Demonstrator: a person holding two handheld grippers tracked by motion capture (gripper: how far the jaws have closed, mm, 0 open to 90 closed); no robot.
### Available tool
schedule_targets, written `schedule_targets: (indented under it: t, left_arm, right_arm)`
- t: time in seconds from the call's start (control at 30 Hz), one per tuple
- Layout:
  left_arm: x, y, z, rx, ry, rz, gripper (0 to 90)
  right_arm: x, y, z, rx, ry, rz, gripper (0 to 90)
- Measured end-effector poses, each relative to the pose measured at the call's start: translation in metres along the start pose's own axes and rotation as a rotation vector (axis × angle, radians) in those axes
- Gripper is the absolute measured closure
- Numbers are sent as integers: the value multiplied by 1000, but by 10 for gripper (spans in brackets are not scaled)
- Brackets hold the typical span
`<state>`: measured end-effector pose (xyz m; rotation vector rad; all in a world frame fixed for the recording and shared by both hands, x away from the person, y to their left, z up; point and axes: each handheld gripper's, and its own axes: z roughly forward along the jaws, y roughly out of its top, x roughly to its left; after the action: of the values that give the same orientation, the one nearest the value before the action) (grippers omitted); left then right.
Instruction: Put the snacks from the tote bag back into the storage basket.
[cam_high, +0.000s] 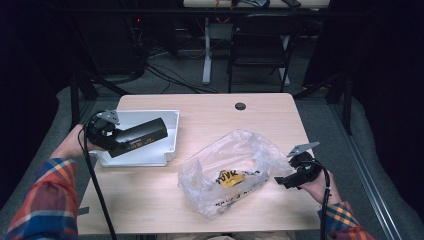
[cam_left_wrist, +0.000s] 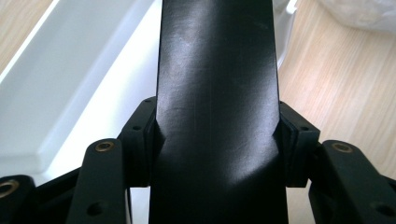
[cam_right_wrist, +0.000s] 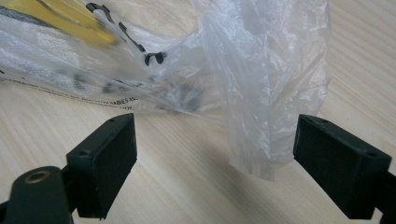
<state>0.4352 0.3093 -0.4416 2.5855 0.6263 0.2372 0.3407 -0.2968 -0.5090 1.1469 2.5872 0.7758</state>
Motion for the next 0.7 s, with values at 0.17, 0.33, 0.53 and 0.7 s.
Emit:
schedule_targets:
  t: [0.17,0.33,0.53,0.7]
  left_arm:
    - [2,-4,8,34,-6,7,431]
    - [6,-10,15,41,-9,0,431]
    - [8,-12,24,71,-13,6,431]
    - [10,-12,32,94,-10,16,431]
  right_arm:
    - [0,0,0,1,-1,-2,131]
    - [0,0,0,6,-8,-5,131]
    - [0,0,1,-3,-10,-2,131]
    - [0,0,1,-6,-17,2,131]
